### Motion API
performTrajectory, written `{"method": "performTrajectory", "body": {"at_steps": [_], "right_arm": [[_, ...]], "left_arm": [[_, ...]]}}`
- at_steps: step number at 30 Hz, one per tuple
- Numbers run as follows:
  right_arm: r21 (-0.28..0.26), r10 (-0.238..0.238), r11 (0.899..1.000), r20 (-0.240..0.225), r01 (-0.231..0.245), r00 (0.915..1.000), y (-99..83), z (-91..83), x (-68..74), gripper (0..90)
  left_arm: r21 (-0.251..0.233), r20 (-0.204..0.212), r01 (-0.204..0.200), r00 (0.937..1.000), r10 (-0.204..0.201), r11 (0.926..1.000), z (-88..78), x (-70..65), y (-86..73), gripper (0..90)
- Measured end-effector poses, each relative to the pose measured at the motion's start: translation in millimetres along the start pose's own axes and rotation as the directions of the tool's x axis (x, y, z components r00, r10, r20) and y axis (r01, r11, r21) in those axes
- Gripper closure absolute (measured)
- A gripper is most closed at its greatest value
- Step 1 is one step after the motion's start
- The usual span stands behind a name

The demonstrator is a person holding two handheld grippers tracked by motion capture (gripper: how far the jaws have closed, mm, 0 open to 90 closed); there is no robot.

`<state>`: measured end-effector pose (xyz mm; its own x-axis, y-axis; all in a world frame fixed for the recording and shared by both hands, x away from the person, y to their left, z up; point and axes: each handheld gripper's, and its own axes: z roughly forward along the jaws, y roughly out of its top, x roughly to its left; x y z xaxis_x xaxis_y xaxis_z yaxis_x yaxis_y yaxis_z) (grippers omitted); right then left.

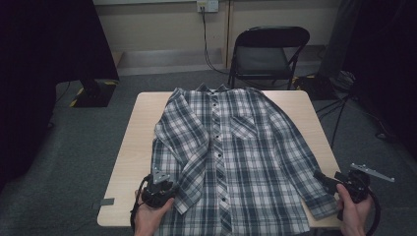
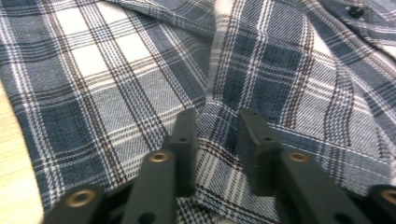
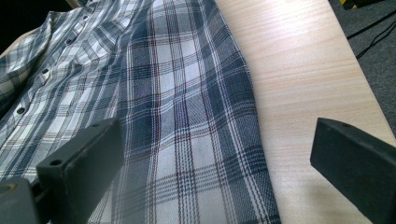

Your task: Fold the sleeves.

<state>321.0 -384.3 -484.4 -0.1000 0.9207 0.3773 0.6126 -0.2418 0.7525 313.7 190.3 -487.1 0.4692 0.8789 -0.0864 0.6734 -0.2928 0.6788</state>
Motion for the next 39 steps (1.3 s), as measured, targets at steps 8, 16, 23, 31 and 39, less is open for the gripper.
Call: {"method": "performTrajectory", "body": {"at_steps": [8, 16, 23, 31, 39], "right_arm": [[0.0, 0.002, 1.0, 0.002, -0.002, 1.0, 0.3, 0.2, -1.0, 2.0], [0.001, 0.009, 1.0, 0.004, -0.009, 0.9999, 0.3, 0.2, -1.5, 2.0], [0.001, 0.014, 1.0, 0.007, -0.014, 0.9999, 0.1, 0.5, -1.9, 2.0], [0.003, 0.016, 1.0, 0.005, -0.016, 0.9999, 0.2, 0.8, -2.3, 2.0], [0.004, 0.011, 1.0, 0.001, -0.011, 0.9999, 0.3, 0.9, -1.9, 2.0]], "left_arm": [[-0.024, 0.04, 0.028, 0.9988, -0.027, 0.9993, -5.0, 2.9, -0.6, 84.5], [-0.098, 0.137, 0.081, 0.9883, -0.067, 0.9918, -23.3, 2.1, -0.1, 85.5], [-0.16, 0.221, 0.057, 0.975, -0.021, 0.9855, -36.6, -17.3, 20.1, 85.7], [-0.16, 0.277, -0.038, 0.9575, 0.082, 0.9863, -28.3, -66.2, 41.5, 86.1], [-0.113, 0.322, -0.089, 0.9389, 0.121, 0.9896, -0.2, -95.9, 50.6, 85.6]]}}
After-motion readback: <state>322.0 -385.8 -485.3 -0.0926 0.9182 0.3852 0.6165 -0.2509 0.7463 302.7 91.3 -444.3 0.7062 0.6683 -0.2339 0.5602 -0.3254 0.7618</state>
